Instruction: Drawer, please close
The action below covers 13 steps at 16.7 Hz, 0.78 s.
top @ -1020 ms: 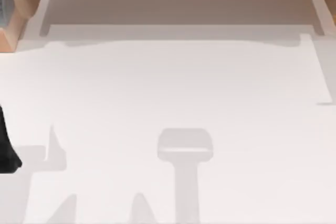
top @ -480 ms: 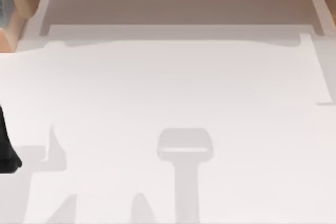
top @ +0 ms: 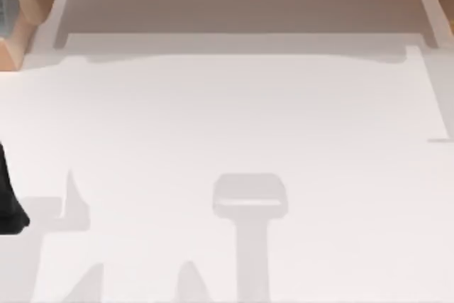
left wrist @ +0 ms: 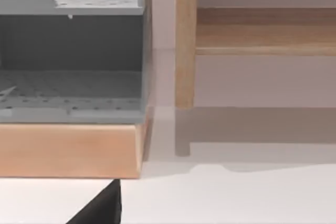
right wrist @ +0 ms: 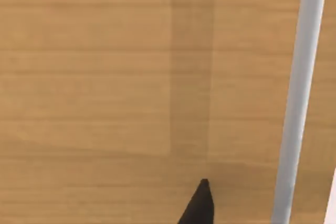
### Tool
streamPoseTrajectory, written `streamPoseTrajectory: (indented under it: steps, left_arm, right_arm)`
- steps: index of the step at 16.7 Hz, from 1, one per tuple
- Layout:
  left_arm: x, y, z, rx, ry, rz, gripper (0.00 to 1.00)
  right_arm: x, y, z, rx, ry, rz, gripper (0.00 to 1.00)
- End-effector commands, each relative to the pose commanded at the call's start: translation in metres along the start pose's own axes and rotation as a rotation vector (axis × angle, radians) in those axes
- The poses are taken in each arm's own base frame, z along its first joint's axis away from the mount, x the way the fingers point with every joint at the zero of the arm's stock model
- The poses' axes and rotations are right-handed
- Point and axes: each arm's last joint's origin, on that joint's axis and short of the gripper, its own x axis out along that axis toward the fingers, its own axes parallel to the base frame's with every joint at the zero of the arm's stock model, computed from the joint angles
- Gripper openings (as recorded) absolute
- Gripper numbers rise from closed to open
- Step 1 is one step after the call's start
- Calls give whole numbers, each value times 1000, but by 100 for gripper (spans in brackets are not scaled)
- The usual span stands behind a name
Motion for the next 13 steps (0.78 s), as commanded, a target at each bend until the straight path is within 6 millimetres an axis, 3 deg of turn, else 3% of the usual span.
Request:
streamPoseTrajectory:
  steps: [4,13]
  left_arm:
    - [0,0,0,0,0,0,100]
    - [0,0,0,0,0,0,100]
  right_arm:
    - [0,0,0,0,0,0,2]
    - [-1,1,0,5,3,4,0]
